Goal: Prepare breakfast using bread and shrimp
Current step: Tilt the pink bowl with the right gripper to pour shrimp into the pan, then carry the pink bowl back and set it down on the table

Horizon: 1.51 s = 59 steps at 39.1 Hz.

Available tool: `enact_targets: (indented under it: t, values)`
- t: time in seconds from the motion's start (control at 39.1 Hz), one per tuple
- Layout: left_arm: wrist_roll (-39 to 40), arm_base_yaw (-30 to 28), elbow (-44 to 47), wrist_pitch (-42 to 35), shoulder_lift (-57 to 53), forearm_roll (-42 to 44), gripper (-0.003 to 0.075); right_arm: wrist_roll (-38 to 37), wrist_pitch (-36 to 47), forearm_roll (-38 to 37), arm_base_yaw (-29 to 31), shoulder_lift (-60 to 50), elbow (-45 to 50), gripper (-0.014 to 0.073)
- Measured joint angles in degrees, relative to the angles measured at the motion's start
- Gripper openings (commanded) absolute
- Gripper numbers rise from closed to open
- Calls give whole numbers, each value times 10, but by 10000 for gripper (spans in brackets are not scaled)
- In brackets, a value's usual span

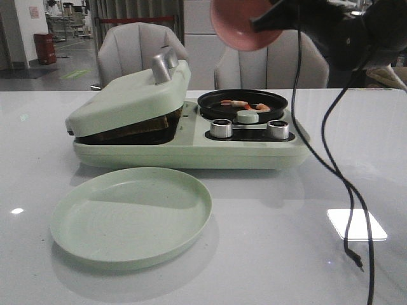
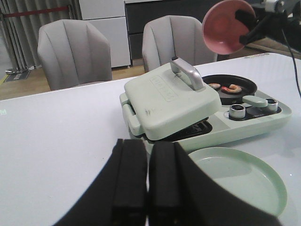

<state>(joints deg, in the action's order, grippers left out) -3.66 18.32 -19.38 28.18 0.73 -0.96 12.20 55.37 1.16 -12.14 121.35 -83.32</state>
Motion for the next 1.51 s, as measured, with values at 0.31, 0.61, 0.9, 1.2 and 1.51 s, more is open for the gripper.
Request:
enact_targets:
  t: [0.31, 0.61, 0.9, 1.2, 1.51]
  values:
    - [0, 0, 0, 0, 0, 0, 114, -76, -327, 108, 11, -125, 0, 138]
    - [0, 0, 0, 0, 0, 0, 114, -78, -565, 180, 43, -201, 44, 138]
    - [0, 0, 0, 0, 0, 0, 114, -78, -734, 196, 110, -279, 113, 138]
    - [0, 0, 0, 0, 0, 0, 114, -77, -940, 202, 202, -260, 117, 138]
    - [0, 0, 0, 0, 0, 0, 114, -57, -965, 201, 225, -206, 117, 138]
